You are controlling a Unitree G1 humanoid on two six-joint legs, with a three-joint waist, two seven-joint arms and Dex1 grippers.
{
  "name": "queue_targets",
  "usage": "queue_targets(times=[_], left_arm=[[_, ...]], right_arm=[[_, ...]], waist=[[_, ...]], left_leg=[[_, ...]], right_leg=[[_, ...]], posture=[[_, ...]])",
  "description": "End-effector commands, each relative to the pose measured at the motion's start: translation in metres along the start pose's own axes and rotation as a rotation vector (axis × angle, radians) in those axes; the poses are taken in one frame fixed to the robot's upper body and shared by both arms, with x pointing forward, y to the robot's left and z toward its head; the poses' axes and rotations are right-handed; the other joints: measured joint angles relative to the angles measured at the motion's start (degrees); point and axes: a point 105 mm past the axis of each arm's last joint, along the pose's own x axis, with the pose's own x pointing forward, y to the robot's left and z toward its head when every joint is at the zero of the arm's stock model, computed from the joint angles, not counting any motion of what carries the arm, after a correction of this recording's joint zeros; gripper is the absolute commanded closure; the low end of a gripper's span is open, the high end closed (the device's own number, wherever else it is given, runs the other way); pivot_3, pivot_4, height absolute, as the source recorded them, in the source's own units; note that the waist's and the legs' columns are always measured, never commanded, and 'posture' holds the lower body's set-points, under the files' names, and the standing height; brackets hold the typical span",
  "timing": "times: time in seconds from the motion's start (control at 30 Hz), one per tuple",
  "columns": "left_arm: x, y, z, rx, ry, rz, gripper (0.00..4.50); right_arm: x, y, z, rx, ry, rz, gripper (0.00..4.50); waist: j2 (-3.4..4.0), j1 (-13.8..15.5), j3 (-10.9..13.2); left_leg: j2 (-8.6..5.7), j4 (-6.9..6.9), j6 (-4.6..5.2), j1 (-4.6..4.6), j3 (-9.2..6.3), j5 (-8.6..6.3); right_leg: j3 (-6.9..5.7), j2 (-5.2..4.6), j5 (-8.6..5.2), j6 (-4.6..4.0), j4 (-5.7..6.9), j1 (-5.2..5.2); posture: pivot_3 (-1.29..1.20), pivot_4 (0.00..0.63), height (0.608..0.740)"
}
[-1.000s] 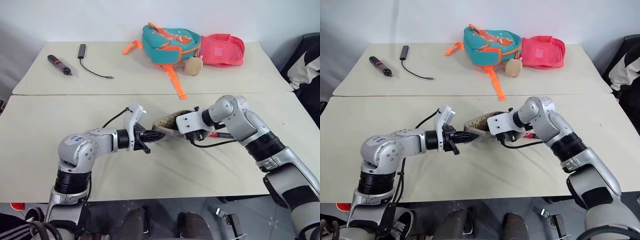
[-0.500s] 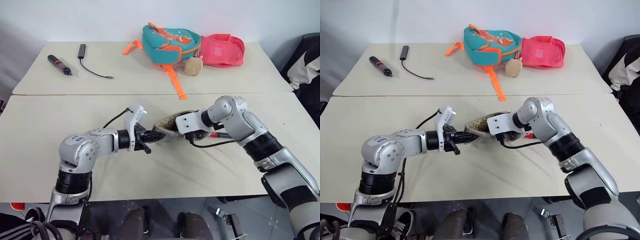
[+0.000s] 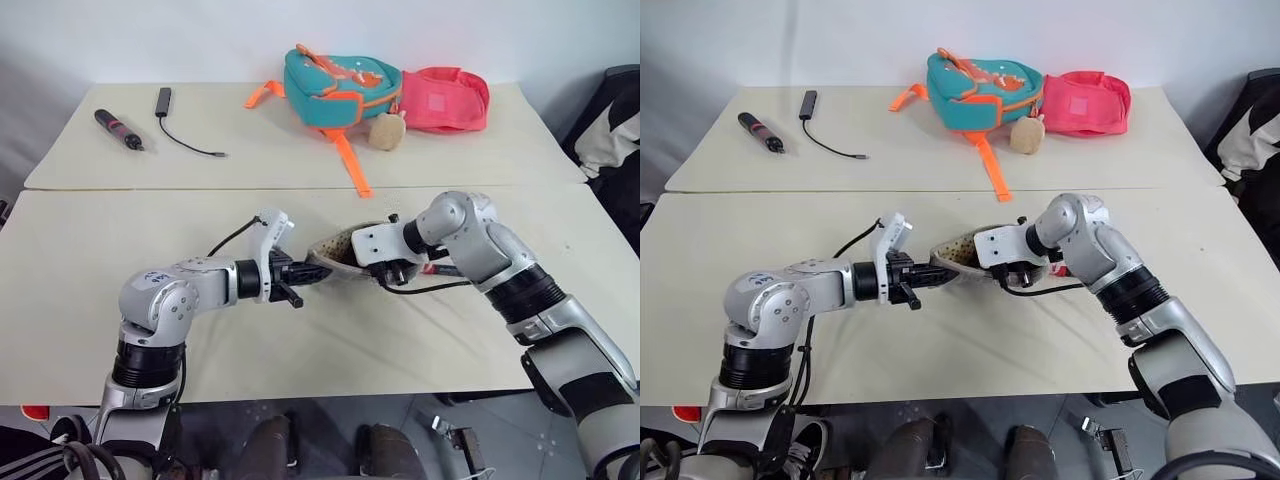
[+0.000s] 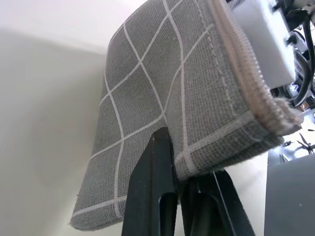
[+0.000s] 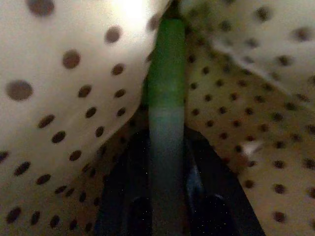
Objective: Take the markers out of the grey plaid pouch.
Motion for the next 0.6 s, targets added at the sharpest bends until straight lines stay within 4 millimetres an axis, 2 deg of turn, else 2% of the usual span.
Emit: queue_targets(times=[0.03, 0.13, 0.33, 0.4, 0.47, 0.6], left_arm=[[-0.003, -0.003, 0.01, 0.056, -0.038, 0.003, 4.5], [-0.003, 0.003, 0.013, 0.069, -0.048, 0.031, 4.5], [-0.002, 0.007, 0.013, 0.098, -0.045, 0.049, 4.5], [-0.002, 0.008, 0.016, 0.112, -0.06, 0.056, 4.5], [-0.004, 0.011, 0.022, 0.111, -0.093, 0.075, 4.5], [-0.006, 0.018, 0.03, 0.115, -0.124, 0.116, 4.5]], right_arm=[[-0.031, -0.011, 0.022, -0.019, -0.094, -0.067, 4.08], [-0.051, -0.016, 0.029, 0.012, -0.161, -0.108, 4.08], [-0.068, -0.022, 0.026, 0.1, -0.256, -0.172, 4.08], [-0.08, -0.031, 0.039, 0.12, -0.361, -0.231, 4.08], [-0.097, -0.038, 0.06, 0.129, -0.506, -0.27, 4.08], [-0.132, -0.043, 0.089, 0.179, -0.723, -0.292, 4.08]], waist=[[0.0, 0.1, 0.0], [0.0, 0.1, 0.0], [0.0, 0.1, 0.0], [0.0, 0.1, 0.0], [0.0, 0.1, 0.0], [0.02, 0.1, 0.0]], left_leg=[[0.0, -0.01, 0.0, -0.01, 0.0, 0.0], [-0.01, -0.01, 0.0, -0.02, -0.01, 0.0], [-0.01, -0.02, 0.0, -0.02, 0.02, -0.01], [-0.01, -0.02, 0.0, -0.02, 0.02, -0.01], [0.0, -0.02, 0.0, -0.02, 0.01, -0.01], [-0.01, -0.04, 0.0, -0.04, 0.01, 0.0]], right_leg=[[0.0, 0.0, 0.0, 0.0, -0.01, 0.0], [-0.01, -0.01, 0.0, 0.0, -0.03, 0.0], [-0.01, -0.01, 0.0, 0.0, -0.02, -0.01], [-0.01, -0.01, 0.0, 0.0, -0.03, -0.01], [-0.02, -0.01, 0.0, 0.0, -0.02, -0.01], [-0.02, -0.02, 0.0, 0.0, -0.01, -0.04]], posture=[[0.0, 0.15, 0.74], [0.0, 0.15, 0.74], [0.0, 0.15, 0.74], [0.0, 0.15, 0.74], [0.0, 0.15, 0.74], [0.0, 0.15, 0.74]])
